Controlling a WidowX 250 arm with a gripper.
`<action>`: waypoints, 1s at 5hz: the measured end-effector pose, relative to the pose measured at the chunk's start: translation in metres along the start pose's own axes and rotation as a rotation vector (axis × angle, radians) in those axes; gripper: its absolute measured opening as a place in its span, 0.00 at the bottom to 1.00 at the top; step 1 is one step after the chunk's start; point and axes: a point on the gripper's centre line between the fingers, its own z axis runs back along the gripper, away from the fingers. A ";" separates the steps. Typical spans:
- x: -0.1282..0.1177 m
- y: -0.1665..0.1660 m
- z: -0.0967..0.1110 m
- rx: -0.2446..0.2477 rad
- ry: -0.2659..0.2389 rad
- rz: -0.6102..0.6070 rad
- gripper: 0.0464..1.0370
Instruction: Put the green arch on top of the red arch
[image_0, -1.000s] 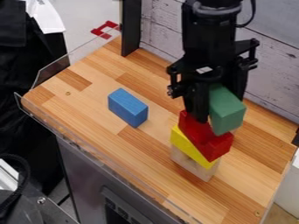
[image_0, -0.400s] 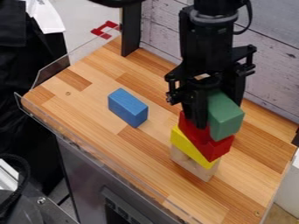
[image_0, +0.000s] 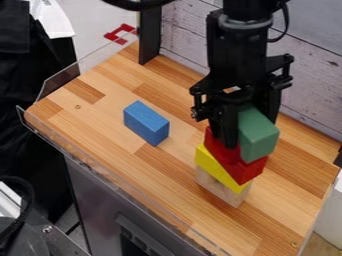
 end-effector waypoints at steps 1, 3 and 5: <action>0.003 0.001 -0.003 0.006 0.002 0.005 0.56; 0.004 0.000 -0.008 0.014 0.012 0.004 0.61; 0.005 -0.001 -0.009 0.014 0.009 0.003 0.96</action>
